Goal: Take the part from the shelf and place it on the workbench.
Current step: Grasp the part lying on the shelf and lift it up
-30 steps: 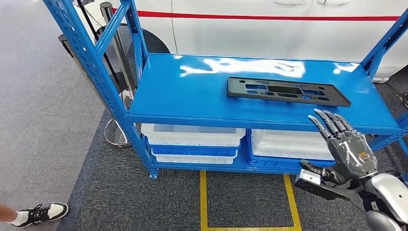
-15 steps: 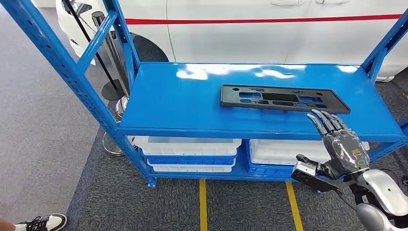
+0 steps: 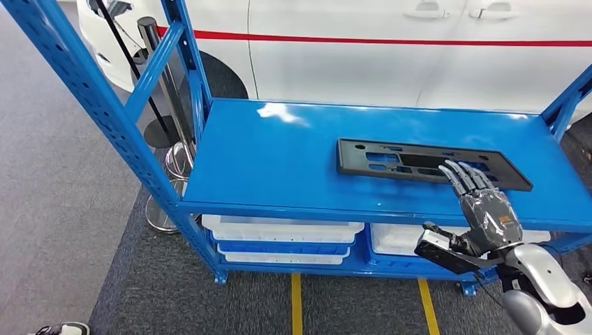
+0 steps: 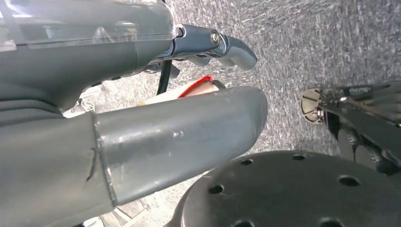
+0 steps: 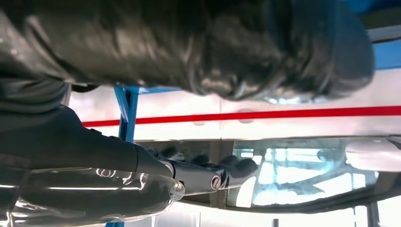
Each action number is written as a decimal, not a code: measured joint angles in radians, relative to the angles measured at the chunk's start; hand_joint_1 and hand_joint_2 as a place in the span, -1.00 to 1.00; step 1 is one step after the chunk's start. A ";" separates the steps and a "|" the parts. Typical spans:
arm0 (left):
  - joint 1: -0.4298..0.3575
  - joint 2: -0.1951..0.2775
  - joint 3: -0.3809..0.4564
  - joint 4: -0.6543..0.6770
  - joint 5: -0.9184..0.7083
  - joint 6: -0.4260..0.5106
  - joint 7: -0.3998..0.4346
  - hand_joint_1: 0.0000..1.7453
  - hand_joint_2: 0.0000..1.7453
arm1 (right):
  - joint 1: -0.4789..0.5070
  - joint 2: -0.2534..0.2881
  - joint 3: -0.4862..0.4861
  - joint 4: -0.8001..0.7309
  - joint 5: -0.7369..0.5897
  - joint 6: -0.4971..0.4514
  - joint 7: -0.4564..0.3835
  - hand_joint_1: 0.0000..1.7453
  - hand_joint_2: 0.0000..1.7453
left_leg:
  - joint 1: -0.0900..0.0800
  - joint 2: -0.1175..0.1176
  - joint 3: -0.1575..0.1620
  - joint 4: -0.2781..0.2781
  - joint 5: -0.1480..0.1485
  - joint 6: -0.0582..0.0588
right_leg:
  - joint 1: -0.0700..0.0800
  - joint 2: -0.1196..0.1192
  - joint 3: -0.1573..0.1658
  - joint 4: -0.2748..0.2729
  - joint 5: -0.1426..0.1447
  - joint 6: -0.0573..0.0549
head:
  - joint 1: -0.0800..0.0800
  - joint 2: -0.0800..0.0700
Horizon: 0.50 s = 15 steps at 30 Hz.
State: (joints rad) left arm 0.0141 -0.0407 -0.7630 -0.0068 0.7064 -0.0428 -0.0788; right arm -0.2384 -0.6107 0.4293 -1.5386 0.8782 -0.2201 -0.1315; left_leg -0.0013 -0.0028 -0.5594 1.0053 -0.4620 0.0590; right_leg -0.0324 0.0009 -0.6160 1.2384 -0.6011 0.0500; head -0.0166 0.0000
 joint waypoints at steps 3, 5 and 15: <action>0.000 -0.001 0.000 0.000 0.000 -0.001 0.000 -1.00 -1.00 | 0.000 0.009 0.003 0.010 0.000 0.002 0.000 -1.00 -1.00 | -0.007 -0.002 0.028 0.000 -0.023 0.003 | 0.005 0.000 -0.071 0.034 0.012 -0.005 | 0.000 0.000; 0.001 -0.001 0.000 0.000 0.000 -0.002 0.000 -1.00 -1.00 | -0.001 0.013 0.004 0.014 0.000 0.002 0.000 -1.00 -0.50 | -0.009 -0.003 0.054 0.000 -0.043 0.000 | 0.013 -0.001 -0.048 -0.086 0.111 -0.017 | 0.000 0.000; -0.005 -0.003 0.000 0.000 0.003 0.000 0.000 -1.00 -1.00 | -0.036 0.034 0.019 0.036 0.000 0.017 -0.001 -1.00 1.00 | -0.005 -0.001 -0.039 0.216 -0.130 -0.052 | 0.013 0.000 0.035 -0.228 0.150 -0.065 | -0.006 0.000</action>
State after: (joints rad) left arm 0.0094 -0.0434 -0.7630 -0.0065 0.7090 -0.0423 -0.0790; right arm -0.2746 -0.5768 0.4479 -1.5025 0.8785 -0.2029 -0.1322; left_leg -0.0059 -0.0037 -0.5989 1.2210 -0.5924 0.0068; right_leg -0.0191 0.0007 -0.5807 1.0106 -0.4511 -0.0149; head -0.0224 0.0000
